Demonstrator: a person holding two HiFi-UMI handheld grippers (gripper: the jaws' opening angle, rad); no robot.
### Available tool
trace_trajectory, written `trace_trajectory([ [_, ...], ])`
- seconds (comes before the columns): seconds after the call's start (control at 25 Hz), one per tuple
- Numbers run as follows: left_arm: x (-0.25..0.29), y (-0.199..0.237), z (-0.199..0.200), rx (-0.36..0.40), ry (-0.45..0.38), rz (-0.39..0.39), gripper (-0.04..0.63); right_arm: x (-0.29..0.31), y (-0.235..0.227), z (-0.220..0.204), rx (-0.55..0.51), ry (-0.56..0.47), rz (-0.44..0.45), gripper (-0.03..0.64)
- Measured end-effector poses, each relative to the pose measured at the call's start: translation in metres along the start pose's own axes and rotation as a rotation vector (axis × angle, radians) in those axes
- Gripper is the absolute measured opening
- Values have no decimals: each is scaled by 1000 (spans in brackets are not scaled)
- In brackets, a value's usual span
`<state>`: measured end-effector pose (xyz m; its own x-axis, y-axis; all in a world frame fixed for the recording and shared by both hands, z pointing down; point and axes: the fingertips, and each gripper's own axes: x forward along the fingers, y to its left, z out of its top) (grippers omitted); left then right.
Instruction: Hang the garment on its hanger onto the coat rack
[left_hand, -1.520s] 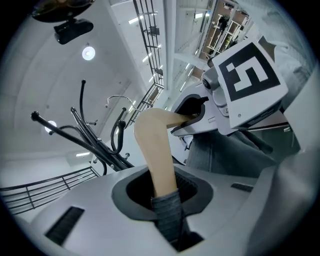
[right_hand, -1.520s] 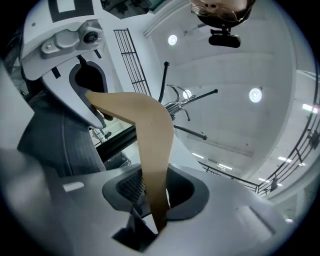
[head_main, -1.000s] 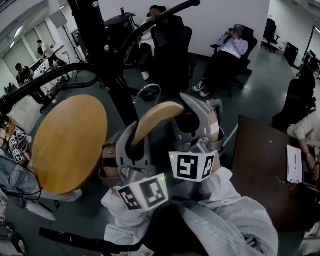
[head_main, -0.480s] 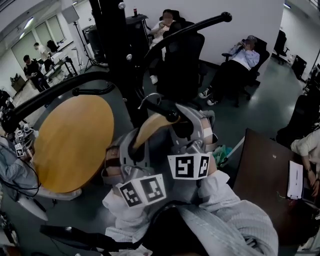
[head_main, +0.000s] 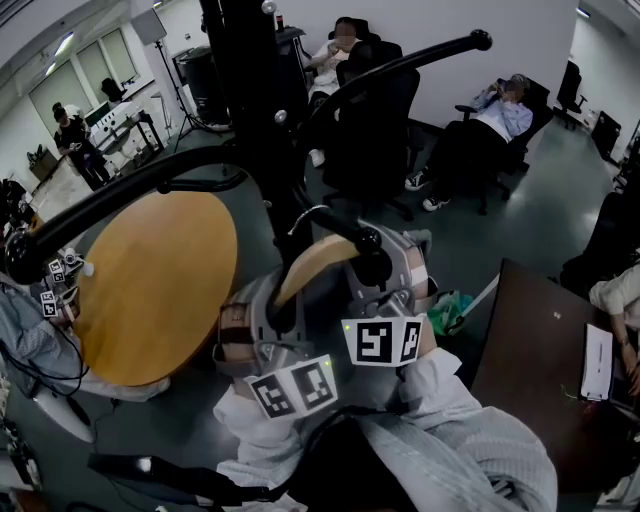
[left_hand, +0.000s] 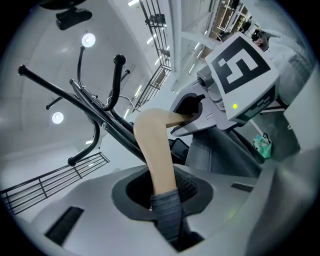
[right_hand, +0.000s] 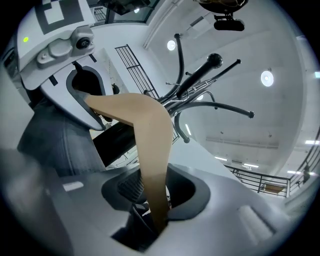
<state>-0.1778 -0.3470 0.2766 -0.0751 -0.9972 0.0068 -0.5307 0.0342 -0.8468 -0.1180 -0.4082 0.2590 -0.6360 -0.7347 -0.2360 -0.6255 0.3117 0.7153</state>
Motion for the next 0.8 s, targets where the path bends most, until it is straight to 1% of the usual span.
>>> trace_trajectory([
  [0.12,-6,-3,10,-1,-37,-18,71,-12,-7,2,11,-11,7,115],
  [0.24,-12,-19,27,-3,-81,-44,86,-35,-14,-9,57,-34,46,124],
  [0.32,-16,-19,23,-4,-118,-49,98,-40,-10,-8,63,-54,65,127],
  [0.4,-23,-8,10,-9,-157,-45,114,-40,-2,3,77,-80,84,127],
  [0.56,-41,5,4,-15,-229,-25,137,-56,-3,12,82,-114,82,140],
  [0.68,-56,7,8,-47,-266,-47,137,-72,-6,12,83,-124,82,140],
  [0.76,-65,10,10,-92,-293,-48,137,-84,-11,12,134,-135,70,140],
  [0.8,-70,13,11,-121,-307,-37,137,-90,-15,11,176,-143,56,140],
])
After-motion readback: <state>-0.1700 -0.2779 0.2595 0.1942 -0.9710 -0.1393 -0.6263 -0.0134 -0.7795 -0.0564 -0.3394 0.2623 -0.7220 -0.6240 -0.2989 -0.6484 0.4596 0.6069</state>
